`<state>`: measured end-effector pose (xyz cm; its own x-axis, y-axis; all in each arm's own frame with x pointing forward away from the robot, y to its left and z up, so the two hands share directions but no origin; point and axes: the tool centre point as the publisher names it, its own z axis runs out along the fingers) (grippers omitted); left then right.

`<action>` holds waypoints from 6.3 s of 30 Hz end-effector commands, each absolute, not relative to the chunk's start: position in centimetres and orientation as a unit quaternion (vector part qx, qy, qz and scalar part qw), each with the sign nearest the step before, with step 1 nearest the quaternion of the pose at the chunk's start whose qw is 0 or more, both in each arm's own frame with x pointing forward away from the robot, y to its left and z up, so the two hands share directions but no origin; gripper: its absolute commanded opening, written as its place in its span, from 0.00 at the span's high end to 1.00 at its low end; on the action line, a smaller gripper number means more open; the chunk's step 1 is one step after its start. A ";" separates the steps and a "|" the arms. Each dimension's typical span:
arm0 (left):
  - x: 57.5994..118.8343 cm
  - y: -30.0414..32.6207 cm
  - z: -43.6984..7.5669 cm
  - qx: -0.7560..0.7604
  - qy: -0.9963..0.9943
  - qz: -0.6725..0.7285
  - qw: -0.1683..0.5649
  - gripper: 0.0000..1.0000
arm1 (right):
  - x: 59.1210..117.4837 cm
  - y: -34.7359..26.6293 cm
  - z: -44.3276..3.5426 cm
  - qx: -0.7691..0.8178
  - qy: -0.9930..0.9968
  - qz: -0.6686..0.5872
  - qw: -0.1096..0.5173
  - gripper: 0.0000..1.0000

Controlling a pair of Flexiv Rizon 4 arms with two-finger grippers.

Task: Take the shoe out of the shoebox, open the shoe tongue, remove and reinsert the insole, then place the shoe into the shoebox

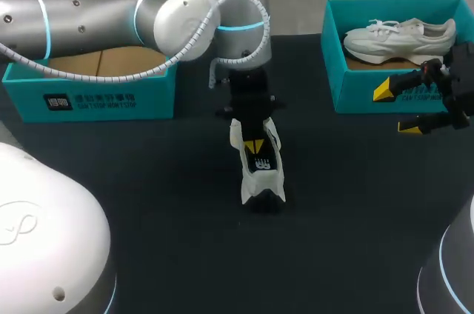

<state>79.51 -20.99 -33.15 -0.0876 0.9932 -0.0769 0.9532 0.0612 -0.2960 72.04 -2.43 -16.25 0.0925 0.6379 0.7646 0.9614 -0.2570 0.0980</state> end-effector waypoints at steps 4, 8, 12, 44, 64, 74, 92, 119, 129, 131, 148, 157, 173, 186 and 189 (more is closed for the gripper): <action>79.1 -21.7 -35.9 -0.673 -0.724 0.134 0.076 1.00 | 71.9 -2.4 -16.3 -0.706 -0.567 -0.363 0.222 0.00; 78.7 -22.0 -37.0 -0.676 -0.721 0.136 0.068 1.00 | 71.9 -2.4 -16.3 -0.706 -0.567 -0.363 0.222 0.00; 78.5 -22.2 -38.0 -0.673 -0.724 0.134 0.067 1.00 | 71.9 -2.4 -16.3 -0.706 -0.567 -0.363 0.222 0.00; 78.0 -23.7 -40.2 -0.699 -0.710 0.086 0.016 1.00 | 71.9 -2.4 -16.3 -0.706 -0.567 -0.363 0.222 0.00; 79.7 -22.3 -36.8 -0.678 -0.730 -0.055 -0.059 1.00 | 71.9 -2.4 -16.3 -0.706 -0.567 -0.363 0.222 0.00; 82.2 -21.5 -35.3 -0.660 -0.734 -0.097 -0.127 1.00 | 71.9 -2.4 -16.3 -0.706 -0.567 -0.363 0.222 0.00; 83.8 -21.6 -34.9 -0.629 -0.758 -0.108 -0.139 0.00 | 71.9 -2.4 -16.3 -0.706 -0.567 -0.363 0.222 0.00; 85.8 -20.6 -33.1 -0.612 -0.772 -0.106 -0.136 0.00 | 71.9 -2.4 -16.3 -0.706 -0.567 -0.363 0.222 0.00; 86.9 -19.7 -31.8 -0.597 -0.782 -0.102 -0.148 0.00 | 71.9 -2.4 -16.3 -0.706 -0.567 -0.363 0.222 0.00; 87.5 -19.3 -31.1 -0.589 -0.787 -0.102 -0.154 0.00 | 71.9 -2.4 -16.3 -0.706 -0.567 -0.363 0.222 0.00; 90.2 -19.0 -28.5 -0.584 -0.789 -0.092 -0.165 1.00 | 71.9 -2.4 -16.3 -0.706 -0.567 -0.363 0.222 0.00; 89.5 -19.5 -30.7 -0.597 -0.786 -0.088 -0.134 1.00 | 71.9 -2.4 -16.3 -0.706 -0.567 -0.363 0.222 0.00; 86.8 -19.8 -32.6 -0.613 -0.775 -0.102 -0.111 1.00 | 71.9 -2.4 -16.3 -0.706 -0.567 -0.363 0.222 0.00; 89.3 -23.0 -30.7 -0.626 -0.764 -0.060 -0.145 1.00 | 71.9 -2.4 -16.3 -0.706 -0.567 -0.363 0.222 0.00; 88.9 -23.5 -30.9 -0.635 -0.757 -0.059 -0.141 1.00 | 71.9 -2.4 -16.3 -0.706 -0.567 -0.363 0.222 0.00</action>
<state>88.61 -22.73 -30.38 -0.1551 0.9767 -0.1485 0.9436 0.1910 0.2704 72.03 -2.43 -16.25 0.0925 0.6379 0.7646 0.9614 -0.2569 0.0981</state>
